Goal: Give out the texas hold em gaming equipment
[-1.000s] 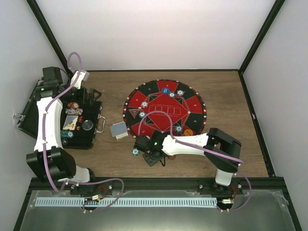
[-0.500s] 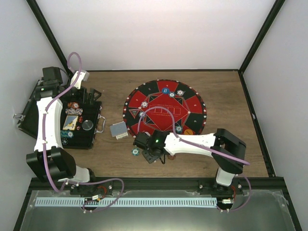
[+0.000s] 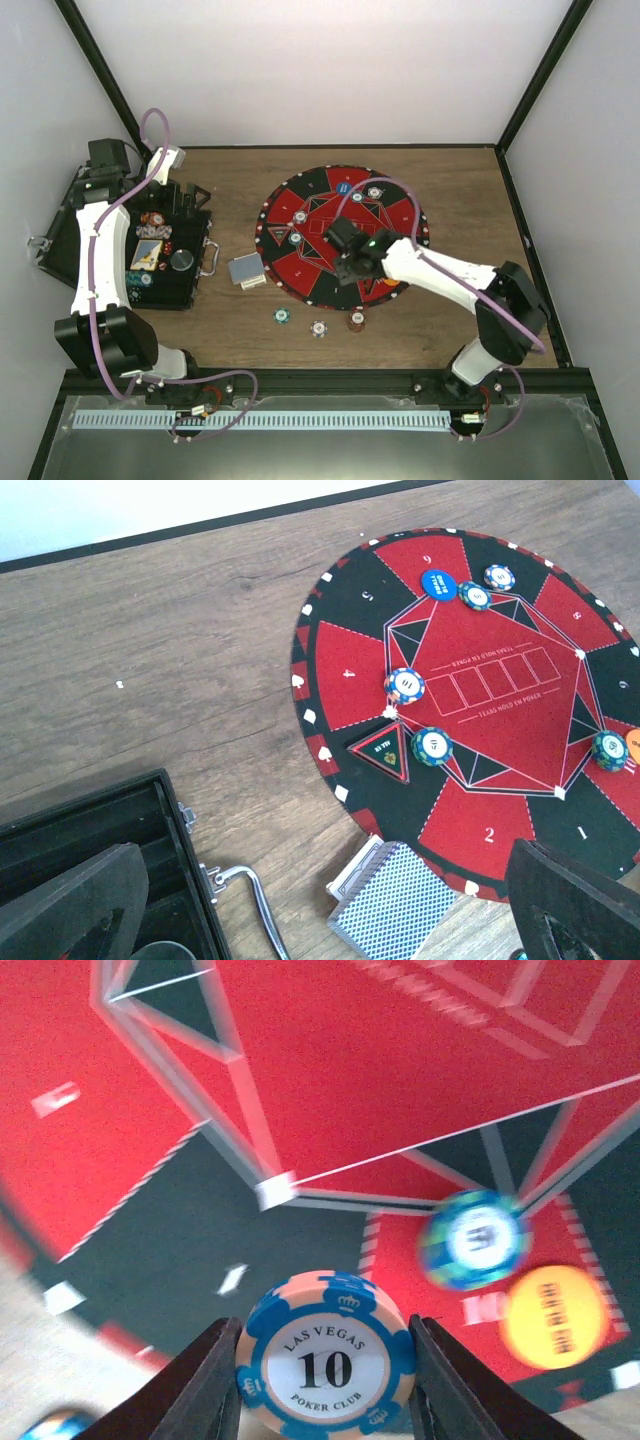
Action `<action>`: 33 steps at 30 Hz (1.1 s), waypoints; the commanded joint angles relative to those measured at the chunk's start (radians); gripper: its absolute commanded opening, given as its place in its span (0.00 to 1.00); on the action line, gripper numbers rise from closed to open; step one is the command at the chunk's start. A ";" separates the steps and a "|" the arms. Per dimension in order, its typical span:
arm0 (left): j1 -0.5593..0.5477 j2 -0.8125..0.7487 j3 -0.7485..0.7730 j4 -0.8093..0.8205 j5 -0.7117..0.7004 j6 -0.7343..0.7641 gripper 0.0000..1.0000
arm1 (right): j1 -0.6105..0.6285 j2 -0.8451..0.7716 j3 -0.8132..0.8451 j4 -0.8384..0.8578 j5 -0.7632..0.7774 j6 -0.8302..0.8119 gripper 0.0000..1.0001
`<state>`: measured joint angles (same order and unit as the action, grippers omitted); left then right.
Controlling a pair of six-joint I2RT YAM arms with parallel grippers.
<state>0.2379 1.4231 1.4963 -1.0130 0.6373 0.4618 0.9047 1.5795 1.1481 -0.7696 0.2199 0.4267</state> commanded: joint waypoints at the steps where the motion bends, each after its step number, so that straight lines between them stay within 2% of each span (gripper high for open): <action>1: 0.005 -0.016 0.031 0.001 0.017 0.014 1.00 | -0.137 -0.023 -0.027 0.040 0.058 -0.073 0.22; 7: 0.006 -0.014 0.029 -0.001 0.014 0.021 1.00 | -0.303 0.021 -0.029 0.098 0.043 -0.108 0.21; 13: 0.005 -0.015 0.028 -0.002 0.020 0.023 1.00 | -0.402 0.079 -0.044 0.152 0.033 -0.110 0.21; 29: 0.005 -0.018 0.019 -0.001 0.024 0.034 1.00 | -0.435 0.216 -0.088 0.241 0.018 -0.101 0.21; 33: 0.005 -0.017 0.022 -0.001 0.024 0.034 1.00 | -0.438 0.229 -0.098 0.244 0.012 -0.096 0.27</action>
<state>0.2379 1.4227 1.4982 -1.0130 0.6376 0.4770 0.4778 1.7882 1.0657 -0.5446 0.2340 0.3267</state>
